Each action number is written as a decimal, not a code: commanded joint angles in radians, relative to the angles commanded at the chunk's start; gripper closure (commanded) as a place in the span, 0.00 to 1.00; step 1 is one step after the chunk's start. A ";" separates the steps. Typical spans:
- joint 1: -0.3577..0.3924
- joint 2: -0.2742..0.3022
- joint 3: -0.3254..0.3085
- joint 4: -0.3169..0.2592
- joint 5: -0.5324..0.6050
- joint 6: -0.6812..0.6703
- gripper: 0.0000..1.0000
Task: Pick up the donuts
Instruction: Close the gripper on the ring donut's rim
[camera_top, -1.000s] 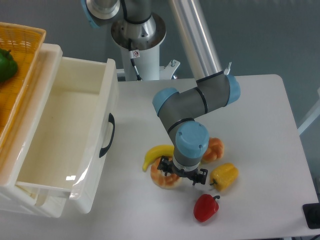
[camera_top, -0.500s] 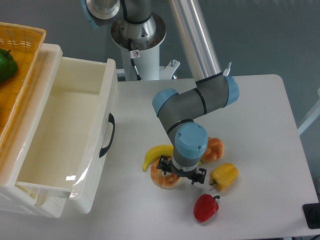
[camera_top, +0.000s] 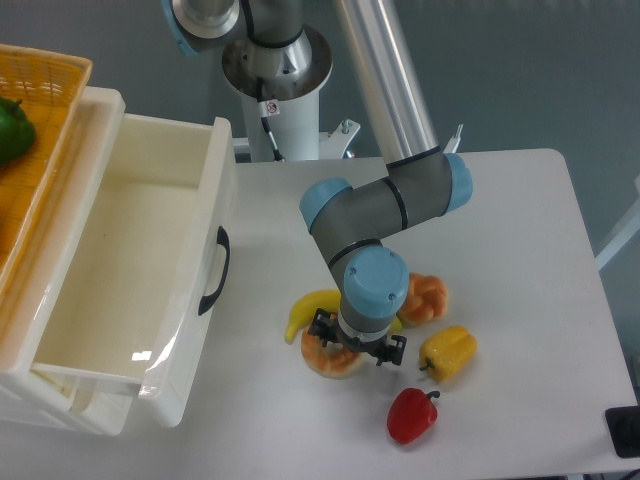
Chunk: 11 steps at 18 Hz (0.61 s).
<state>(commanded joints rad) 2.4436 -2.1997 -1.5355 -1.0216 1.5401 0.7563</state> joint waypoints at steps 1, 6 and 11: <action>0.000 0.000 0.002 0.000 -0.002 0.000 0.00; 0.000 0.000 0.003 0.000 0.002 0.000 0.02; 0.000 0.000 0.003 -0.002 0.002 -0.006 0.28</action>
<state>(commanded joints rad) 2.4436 -2.1997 -1.5324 -1.0231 1.5417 0.7501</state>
